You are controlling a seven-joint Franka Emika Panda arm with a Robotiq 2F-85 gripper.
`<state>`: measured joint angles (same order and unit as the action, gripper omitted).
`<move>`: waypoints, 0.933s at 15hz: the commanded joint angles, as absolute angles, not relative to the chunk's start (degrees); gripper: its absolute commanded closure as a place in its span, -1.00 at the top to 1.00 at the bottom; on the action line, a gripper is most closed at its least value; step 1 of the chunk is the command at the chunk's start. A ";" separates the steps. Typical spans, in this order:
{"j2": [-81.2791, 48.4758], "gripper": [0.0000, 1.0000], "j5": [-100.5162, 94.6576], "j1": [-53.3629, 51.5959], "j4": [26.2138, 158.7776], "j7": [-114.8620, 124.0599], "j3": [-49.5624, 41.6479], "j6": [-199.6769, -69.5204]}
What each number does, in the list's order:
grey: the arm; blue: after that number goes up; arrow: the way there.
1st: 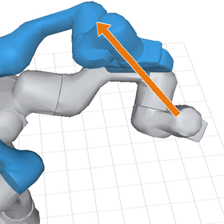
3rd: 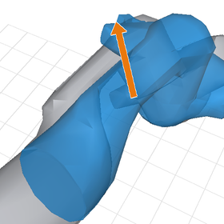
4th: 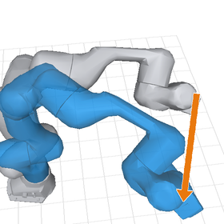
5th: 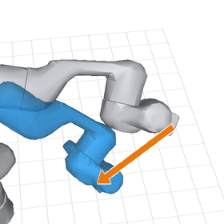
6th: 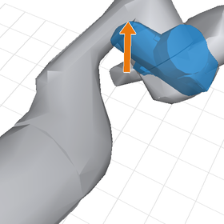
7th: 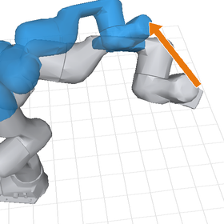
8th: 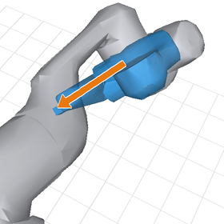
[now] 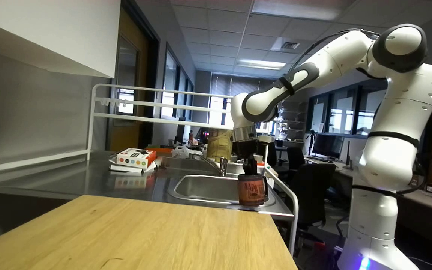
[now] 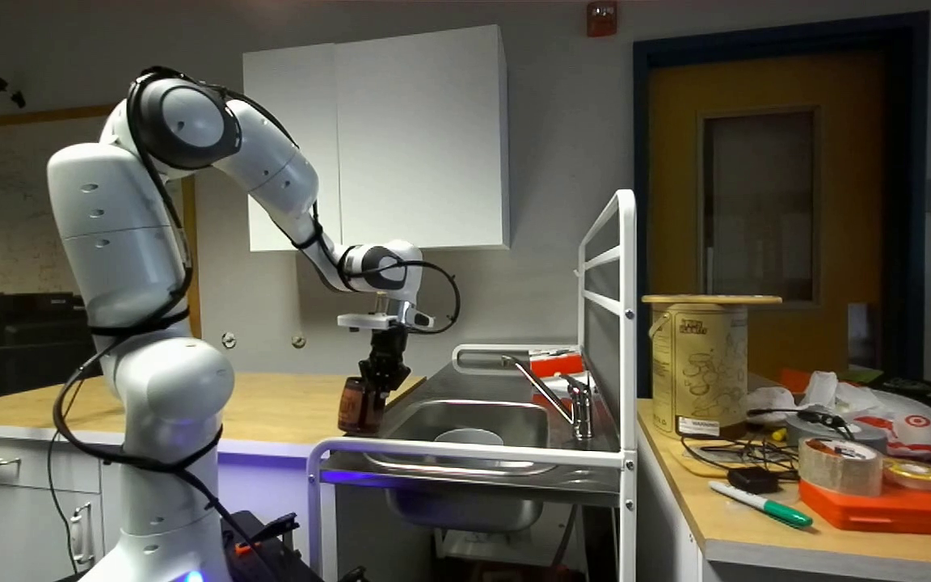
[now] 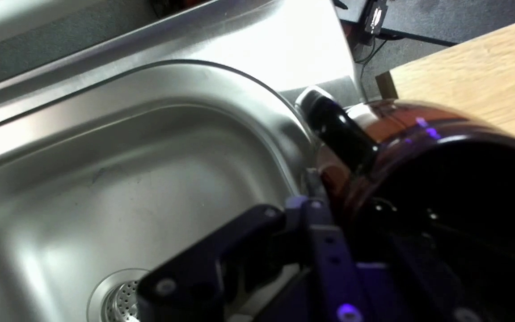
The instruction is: Put the mug cup in the sink
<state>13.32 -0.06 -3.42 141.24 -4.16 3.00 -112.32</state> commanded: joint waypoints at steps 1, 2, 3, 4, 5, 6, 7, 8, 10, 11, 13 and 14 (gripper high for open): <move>16.60 -0.79 0.21 -2.15 138.05 -3.72 1.54 -108.68; 16.34 -0.79 0.22 -1.73 136.94 -3.84 1.12 -108.31; 16.04 -0.79 0.21 -1.35 135.89 -4.03 0.67 -108.12; 15.63 -0.79 0.17 -1.00 134.98 -3.97 0.31 -108.23; 15.02 -0.79 0.17 -0.61 134.09 -3.86 -0.07 -108.56; 14.48 -0.79 0.14 -0.22 133.41 -3.55 -0.37 -109.32; 13.81 -0.79 -0.07 0.34 133.05 -2.65 -0.70 -111.07; 12.97 -0.79 -0.22 0.93 132.56 -1.79 -0.98 -112.42; 11.08 -0.79 -0.75 2.26 132.05 1.08 -1.44 -115.76; 10.17 -0.79 -1.57 2.91 132.09 3.10 -1.53 -118.03; 7.98 -0.79 -3.86 4.14 132.16 7.53 -1.56 -122.58; 6.82 -0.79 -5.52 4.68 132.16 10.05 -1.50 -124.66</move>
<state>9.93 -1.84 3.48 134.24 3.35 -1.49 -120.88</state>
